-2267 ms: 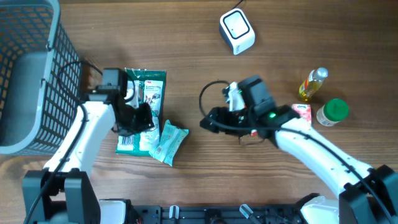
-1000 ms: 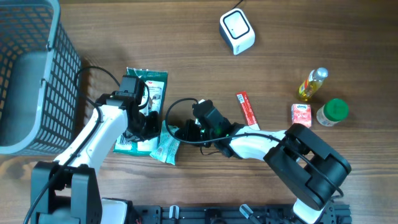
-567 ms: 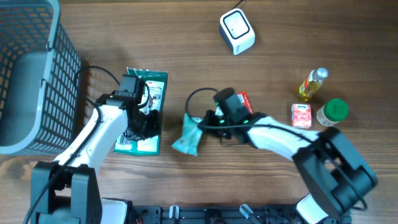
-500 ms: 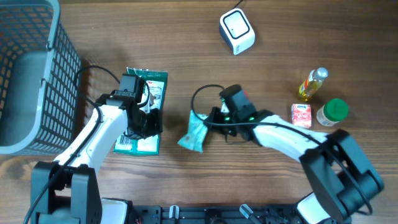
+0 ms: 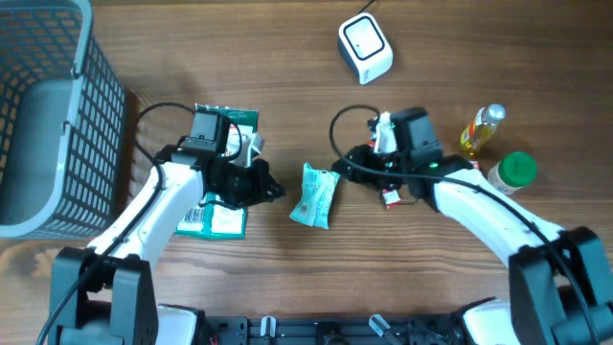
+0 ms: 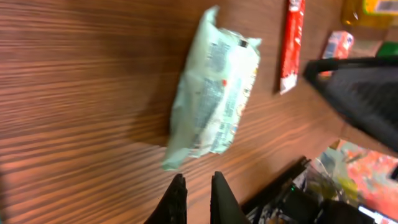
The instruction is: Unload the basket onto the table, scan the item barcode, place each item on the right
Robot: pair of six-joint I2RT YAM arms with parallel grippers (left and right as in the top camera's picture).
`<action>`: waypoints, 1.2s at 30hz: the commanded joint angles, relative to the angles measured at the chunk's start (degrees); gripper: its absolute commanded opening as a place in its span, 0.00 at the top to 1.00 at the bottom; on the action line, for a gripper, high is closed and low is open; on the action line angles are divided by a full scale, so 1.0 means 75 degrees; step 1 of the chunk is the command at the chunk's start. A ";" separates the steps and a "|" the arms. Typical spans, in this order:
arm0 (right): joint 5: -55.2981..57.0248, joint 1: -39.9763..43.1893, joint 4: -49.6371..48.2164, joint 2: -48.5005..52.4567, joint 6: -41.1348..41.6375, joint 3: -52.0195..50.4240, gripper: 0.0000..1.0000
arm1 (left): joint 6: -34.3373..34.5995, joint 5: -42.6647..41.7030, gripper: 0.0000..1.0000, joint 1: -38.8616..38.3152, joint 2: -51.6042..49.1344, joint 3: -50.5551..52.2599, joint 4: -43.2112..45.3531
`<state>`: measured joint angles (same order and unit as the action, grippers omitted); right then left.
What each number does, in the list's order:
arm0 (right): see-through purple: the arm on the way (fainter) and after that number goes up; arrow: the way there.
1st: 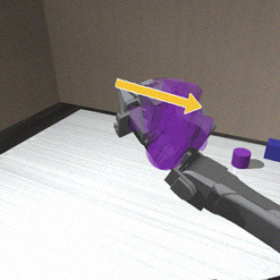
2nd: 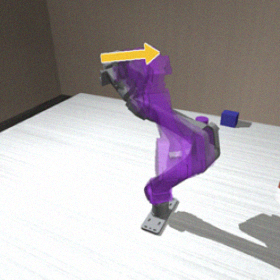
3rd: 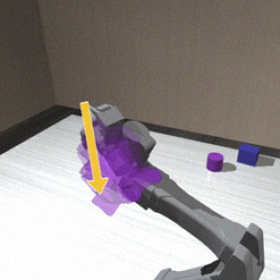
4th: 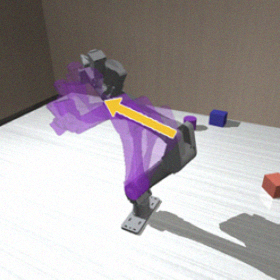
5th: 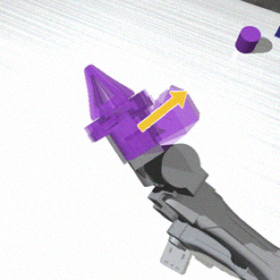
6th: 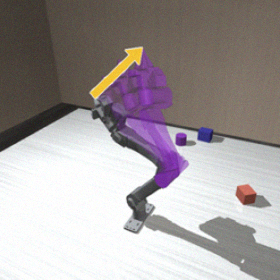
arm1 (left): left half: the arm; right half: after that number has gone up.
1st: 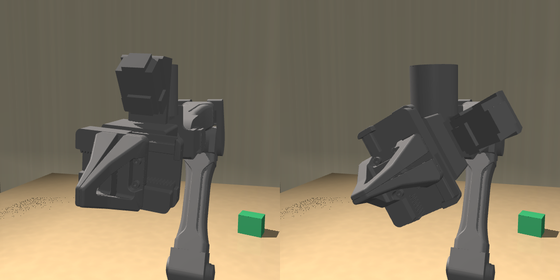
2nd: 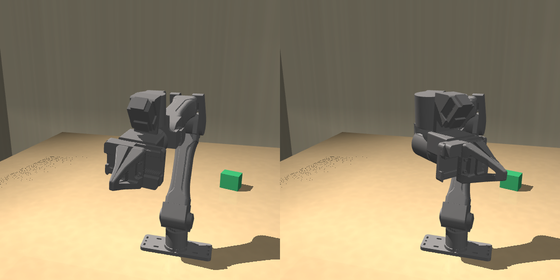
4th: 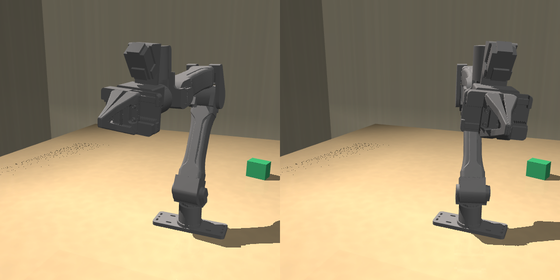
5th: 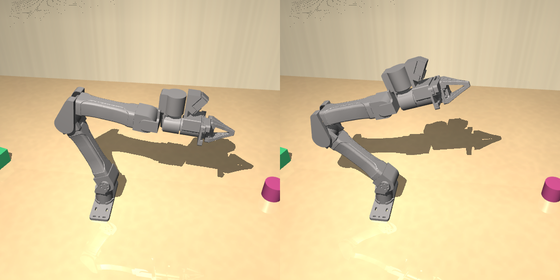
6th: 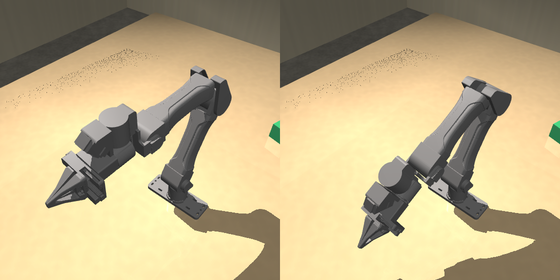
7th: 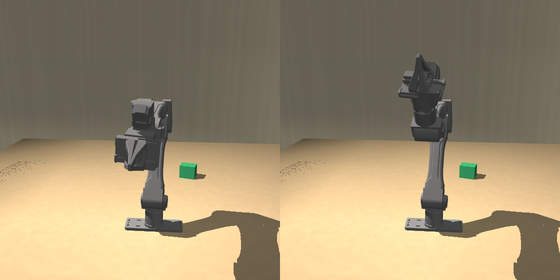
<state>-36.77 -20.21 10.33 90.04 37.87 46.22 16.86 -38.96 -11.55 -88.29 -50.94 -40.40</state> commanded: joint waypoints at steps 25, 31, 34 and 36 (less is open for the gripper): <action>-0.0265 -0.0504 -0.0746 0.1888 -0.0050 -0.0009 0.96 | 0.0423 0.0711 0.96 -0.1131 -0.1603 0.0050 0.1475; 0.0128 -0.0504 -0.0740 0.2393 -0.0047 -0.0009 0.96 | 0.0423 0.1247 0.96 -0.1131 -0.1641 0.0052 0.1480; 0.0160 -0.0504 -0.0746 0.2404 -0.0050 -0.0009 0.96 | 0.0449 0.1562 0.96 -0.1125 -0.1687 0.0050 0.1472; 0.0160 -0.0504 -0.0749 0.2401 -0.0047 -0.0009 0.96 | 0.0647 0.1513 0.96 -0.1023 -0.1614 -0.0067 0.1399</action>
<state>-39.99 -23.70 4.19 105.03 37.41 46.57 19.86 -30.09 -19.81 -99.83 -50.94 -29.50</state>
